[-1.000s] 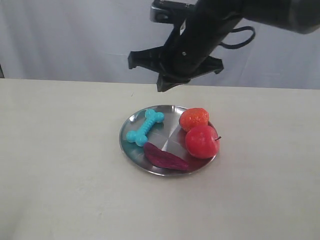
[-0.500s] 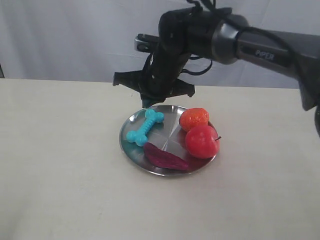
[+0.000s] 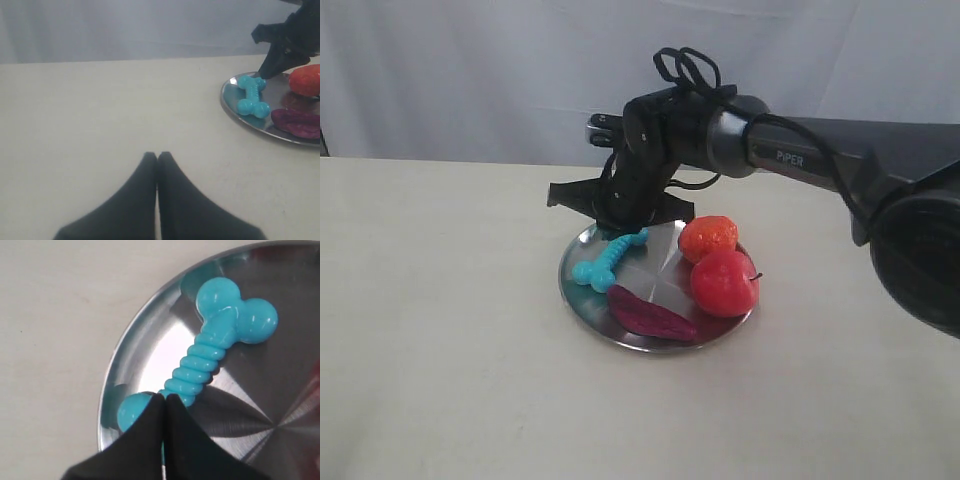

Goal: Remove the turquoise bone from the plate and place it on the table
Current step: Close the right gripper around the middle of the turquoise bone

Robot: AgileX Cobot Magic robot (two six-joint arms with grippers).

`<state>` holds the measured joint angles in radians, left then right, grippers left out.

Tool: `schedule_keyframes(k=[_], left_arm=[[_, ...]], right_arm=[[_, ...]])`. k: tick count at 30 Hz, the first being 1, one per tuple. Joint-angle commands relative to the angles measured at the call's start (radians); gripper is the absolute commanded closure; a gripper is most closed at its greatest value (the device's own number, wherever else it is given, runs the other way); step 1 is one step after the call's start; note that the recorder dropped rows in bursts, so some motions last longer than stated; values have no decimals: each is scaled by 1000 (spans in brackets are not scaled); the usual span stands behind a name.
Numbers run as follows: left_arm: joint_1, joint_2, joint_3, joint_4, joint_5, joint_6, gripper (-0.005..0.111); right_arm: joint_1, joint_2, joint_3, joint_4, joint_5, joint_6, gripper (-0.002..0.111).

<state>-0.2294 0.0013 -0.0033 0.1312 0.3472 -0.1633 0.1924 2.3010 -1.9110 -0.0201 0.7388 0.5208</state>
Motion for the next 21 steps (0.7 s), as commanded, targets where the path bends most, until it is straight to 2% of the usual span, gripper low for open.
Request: schedule_keyframes(k=[1,2,3,7,9,21], left_arm=[[-3,-1,3,0,-1,-1,107],[-3,-1,3,0,-1,-1,107],[-3,-1,3,0,-1,-1,107],[-3,-1,3,0,-1,-1,107],[-3,-1,3,0,-1,-1,107],[-3,-1,3,0,-1,-1,107]], right_arm=[[-1,6,-8,-15,-30,6,108],[-1,6,-8,-15,-23,6,108],[-1,6,-8,-15,-19,6,103],[-1,6,-8,-15,-17,6,65],[-1,6,-8,-15,-24,6,54],[-1,6,-8,-8,-75,6,54]])
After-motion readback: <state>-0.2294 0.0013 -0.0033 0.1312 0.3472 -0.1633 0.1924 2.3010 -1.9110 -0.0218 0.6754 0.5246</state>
